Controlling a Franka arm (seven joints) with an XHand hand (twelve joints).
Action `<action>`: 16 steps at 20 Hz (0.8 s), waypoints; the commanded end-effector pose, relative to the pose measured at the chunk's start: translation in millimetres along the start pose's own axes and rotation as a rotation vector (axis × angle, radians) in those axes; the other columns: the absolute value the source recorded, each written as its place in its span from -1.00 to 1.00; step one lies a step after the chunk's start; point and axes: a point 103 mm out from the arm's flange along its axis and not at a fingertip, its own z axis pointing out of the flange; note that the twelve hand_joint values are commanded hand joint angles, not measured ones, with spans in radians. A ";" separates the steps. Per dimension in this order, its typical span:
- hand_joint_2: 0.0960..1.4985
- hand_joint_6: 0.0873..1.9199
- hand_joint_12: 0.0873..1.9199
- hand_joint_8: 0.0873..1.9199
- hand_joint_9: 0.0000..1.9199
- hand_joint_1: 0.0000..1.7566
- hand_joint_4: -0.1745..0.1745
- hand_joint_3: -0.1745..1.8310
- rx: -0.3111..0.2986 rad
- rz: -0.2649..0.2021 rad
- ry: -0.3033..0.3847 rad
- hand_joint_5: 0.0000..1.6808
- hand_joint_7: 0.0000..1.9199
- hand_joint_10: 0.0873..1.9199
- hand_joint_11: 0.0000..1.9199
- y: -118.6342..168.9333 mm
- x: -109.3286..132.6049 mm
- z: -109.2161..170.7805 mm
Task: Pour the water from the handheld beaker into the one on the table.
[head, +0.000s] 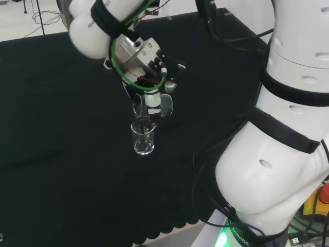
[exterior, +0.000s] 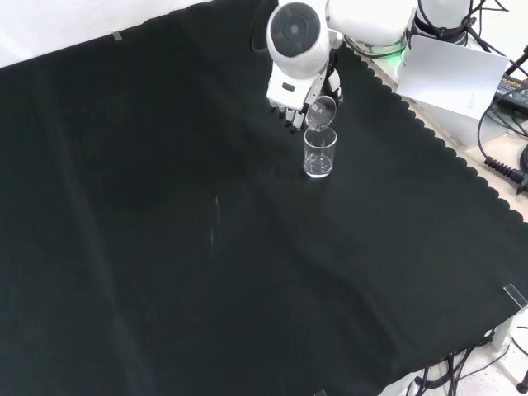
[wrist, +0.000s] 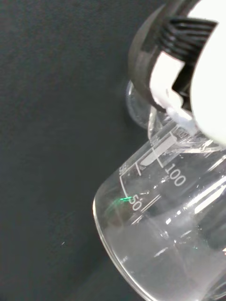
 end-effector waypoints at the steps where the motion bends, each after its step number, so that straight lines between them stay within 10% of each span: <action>1: -0.25 -0.28 -0.35 -0.31 0.83 0.49 -1.00 -0.09 -0.143 -0.032 0.106 0.47 0.34 -1.00 0.45 -2.9 -19.3 13.5; 16: -0.25 -0.28 -0.35 -0.31 0.82 0.49 -1.00 -0.09 -0.251 -0.049 0.186 0.47 0.34 -1.00 0.44 8.9 -51.6 24.9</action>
